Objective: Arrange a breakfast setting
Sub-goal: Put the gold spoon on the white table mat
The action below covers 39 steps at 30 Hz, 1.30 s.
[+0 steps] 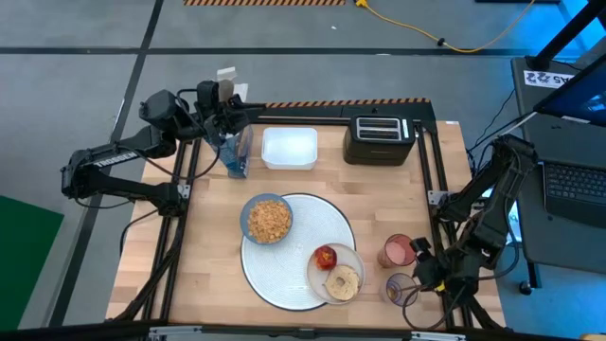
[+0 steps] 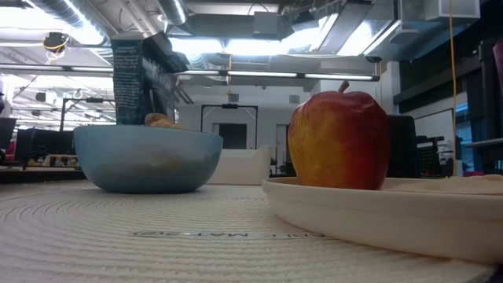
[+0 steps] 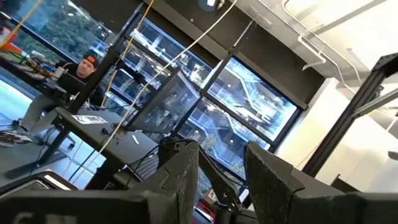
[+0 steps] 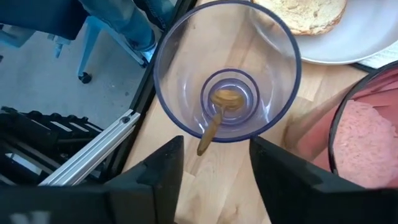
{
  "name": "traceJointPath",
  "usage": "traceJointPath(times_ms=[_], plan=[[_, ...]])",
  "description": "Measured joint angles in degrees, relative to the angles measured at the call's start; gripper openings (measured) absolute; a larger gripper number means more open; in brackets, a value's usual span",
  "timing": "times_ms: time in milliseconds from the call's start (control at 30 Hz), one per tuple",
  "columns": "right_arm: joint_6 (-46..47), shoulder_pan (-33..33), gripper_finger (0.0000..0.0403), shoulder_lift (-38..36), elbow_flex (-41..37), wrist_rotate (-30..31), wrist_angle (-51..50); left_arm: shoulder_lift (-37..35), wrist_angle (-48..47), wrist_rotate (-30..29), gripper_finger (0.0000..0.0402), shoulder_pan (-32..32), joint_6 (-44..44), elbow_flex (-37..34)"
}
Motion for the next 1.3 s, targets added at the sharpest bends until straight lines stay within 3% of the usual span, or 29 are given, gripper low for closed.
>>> traceJointPath(times_ms=[333, 733, 1100, 1300], plan=[[-0.03, 0.00, 0.0116, 0.00, 0.00, -0.43, 1.00, 0.00, 0.00, -0.13, 0.0119, 0.00, 0.07, 0.00], [-0.04, -0.04, 0.0083, 0.00, 0.00, -0.45, 2.02, 0.00, -0.04, -1.36, 0.0119, 0.02, 1.49, 0.00], [-1.02, -0.07, 0.0025, -0.02, 0.00, -0.37, 2.17, 0.00, -0.47, -1.66, 0.0119, 0.40, 1.53, 0.00], [-2.42, -0.02, 0.0026, -0.04, 0.02, -0.02, 2.15, 0.00, -0.59, -1.78, 0.0119, 1.20, 1.51, 0.00]])
